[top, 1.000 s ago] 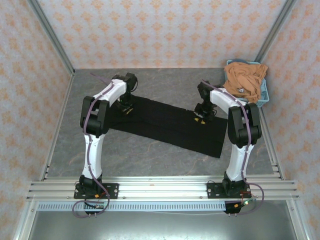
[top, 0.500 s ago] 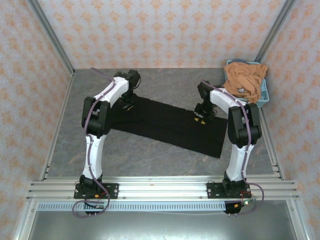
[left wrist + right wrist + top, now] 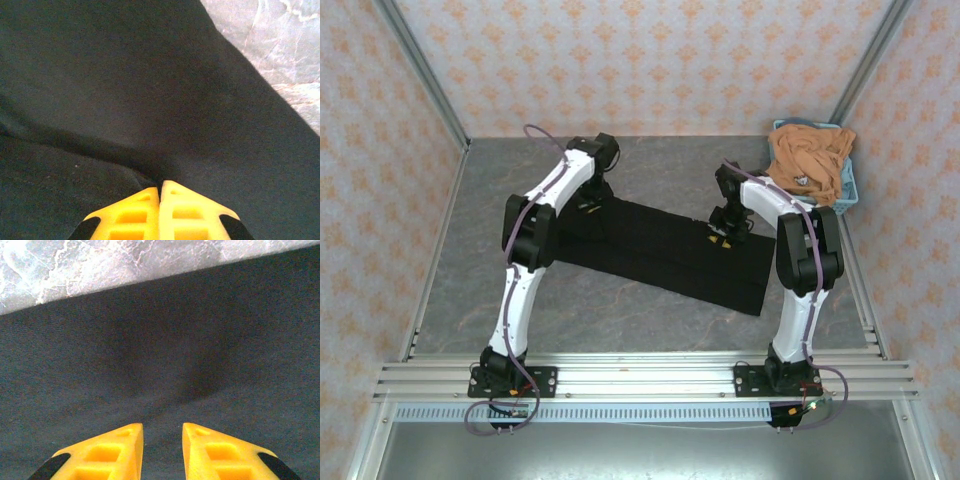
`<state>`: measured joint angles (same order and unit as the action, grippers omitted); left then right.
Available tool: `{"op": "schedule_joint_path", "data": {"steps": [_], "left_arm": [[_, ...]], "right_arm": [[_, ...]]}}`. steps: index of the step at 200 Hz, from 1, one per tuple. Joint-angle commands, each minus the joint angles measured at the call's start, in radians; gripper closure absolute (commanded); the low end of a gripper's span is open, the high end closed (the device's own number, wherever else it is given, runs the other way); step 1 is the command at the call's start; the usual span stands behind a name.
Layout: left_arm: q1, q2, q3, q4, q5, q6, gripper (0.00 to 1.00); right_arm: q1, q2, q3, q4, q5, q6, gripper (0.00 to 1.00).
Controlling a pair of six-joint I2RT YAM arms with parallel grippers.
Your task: Fold and stack the t-shirts
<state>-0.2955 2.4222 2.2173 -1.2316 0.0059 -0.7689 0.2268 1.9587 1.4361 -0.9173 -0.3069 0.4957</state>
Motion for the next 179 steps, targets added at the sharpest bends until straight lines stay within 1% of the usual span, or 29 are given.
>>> {"op": "schedule_joint_path", "data": {"steps": [1, 19, 23, 27, 31, 37, 42, 49, 60, 72, 83, 103, 110, 125, 134, 144, 154, 179], "left_arm": [[-0.008, 0.006, 0.031, -0.063, -0.041, 0.055, 1.00], [-0.008, 0.009, 0.034, -0.081, -0.080, 0.070, 1.00], [-0.008, 0.008, 0.037, -0.086, -0.091, 0.073, 0.95], [-0.008, 0.008, 0.039, -0.093, -0.105, 0.077, 0.87], [-0.009, 0.004, 0.043, -0.101, -0.120, 0.078, 0.77], [-0.008, -0.005, 0.047, -0.112, -0.144, 0.076, 0.60], [-0.008, -0.018, 0.047, -0.122, -0.165, 0.073, 0.49], [-0.008, -0.049, 0.034, -0.126, -0.192, 0.066, 0.41], [-0.008, -0.124, -0.029, -0.101, -0.206, 0.049, 0.38], [-0.005, -0.229, -0.142, -0.044, -0.193, 0.018, 0.38], [0.007, -0.313, -0.262, 0.013, -0.129, -0.030, 0.42], [0.052, -0.389, -0.462, 0.089, 0.043, -0.143, 0.57], [0.070, -0.405, -0.522, 0.121, 0.089, -0.178, 0.64], [0.104, -0.431, -0.634, 0.192, 0.137, -0.251, 0.76], [0.127, -0.439, -0.677, 0.234, 0.159, -0.290, 0.81], [0.149, -0.438, -0.697, 0.258, 0.160, -0.324, 0.82], [0.166, -0.423, -0.683, 0.256, 0.127, -0.336, 0.82], [0.201, -0.340, -0.589, 0.212, 0.042, -0.313, 0.82]], "right_arm": [[0.007, -0.040, -0.013, -0.003, 0.014, -0.008, 0.73], [0.006, -0.040, -0.015, -0.004, 0.012, -0.008, 0.73], [0.007, -0.040, -0.015, -0.005, 0.012, -0.007, 0.73], [0.007, -0.040, -0.015, -0.005, 0.013, -0.007, 0.73], [0.008, -0.040, -0.016, -0.005, 0.014, -0.009, 0.73], [0.008, -0.041, -0.017, -0.008, 0.018, -0.009, 0.73], [0.006, -0.042, -0.018, -0.008, 0.022, -0.009, 0.73], [0.002, -0.045, -0.023, -0.008, 0.027, -0.011, 0.73], [-0.011, -0.048, -0.031, -0.008, 0.031, -0.011, 0.73], [-0.036, -0.051, -0.041, -0.003, 0.027, -0.014, 0.73], [-0.064, -0.050, -0.042, -0.005, 0.028, -0.023, 0.72], [-0.111, -0.035, -0.024, -0.031, 0.046, -0.041, 0.72], [-0.124, -0.026, -0.015, -0.045, 0.056, -0.049, 0.72], [-0.143, 0.000, 0.004, -0.076, 0.083, -0.061, 0.71], [-0.151, 0.018, 0.010, -0.096, 0.097, -0.062, 0.71], [-0.156, 0.033, 0.013, -0.115, 0.116, -0.056, 0.72], [-0.158, 0.040, 0.004, -0.124, 0.129, -0.051, 0.72], [-0.158, 0.050, -0.024, -0.140, 0.153, -0.034, 0.71]]}}
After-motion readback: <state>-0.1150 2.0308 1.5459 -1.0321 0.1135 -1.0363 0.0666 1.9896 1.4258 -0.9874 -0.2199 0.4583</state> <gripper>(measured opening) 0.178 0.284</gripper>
